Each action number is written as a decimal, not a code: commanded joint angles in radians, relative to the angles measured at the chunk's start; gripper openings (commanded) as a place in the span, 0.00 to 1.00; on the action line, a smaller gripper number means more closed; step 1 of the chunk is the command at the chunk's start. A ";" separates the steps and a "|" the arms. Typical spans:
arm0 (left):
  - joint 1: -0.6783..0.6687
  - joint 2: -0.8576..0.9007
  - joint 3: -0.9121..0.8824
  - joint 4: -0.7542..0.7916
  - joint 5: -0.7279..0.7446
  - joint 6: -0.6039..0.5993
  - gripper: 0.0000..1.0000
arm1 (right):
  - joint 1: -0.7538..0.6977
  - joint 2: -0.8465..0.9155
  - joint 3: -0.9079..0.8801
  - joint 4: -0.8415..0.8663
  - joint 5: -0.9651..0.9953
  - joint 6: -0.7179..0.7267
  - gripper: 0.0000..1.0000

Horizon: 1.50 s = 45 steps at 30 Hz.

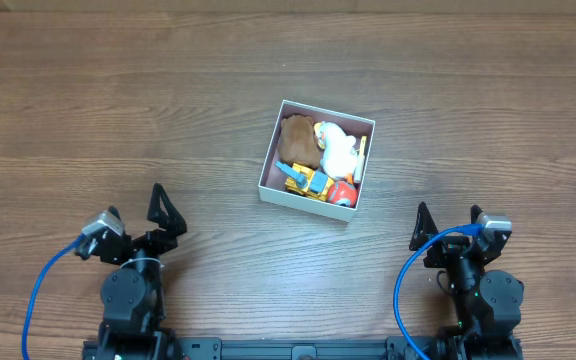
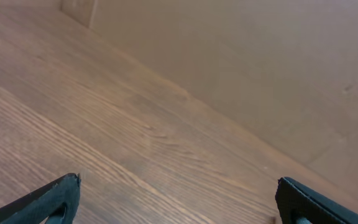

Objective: Pack container

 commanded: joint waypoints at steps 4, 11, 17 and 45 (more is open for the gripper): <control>0.042 -0.114 -0.066 0.024 -0.026 0.002 1.00 | -0.006 -0.012 -0.005 0.008 0.000 -0.004 1.00; 0.070 -0.113 -0.066 0.021 -0.025 0.002 1.00 | -0.006 -0.012 -0.005 0.008 0.000 -0.004 1.00; 0.070 -0.112 -0.066 0.021 -0.025 0.002 1.00 | -0.006 -0.012 -0.005 0.008 -0.001 -0.004 1.00; 0.070 -0.112 -0.066 0.021 -0.025 0.002 1.00 | -0.006 -0.012 -0.005 0.008 0.000 -0.004 1.00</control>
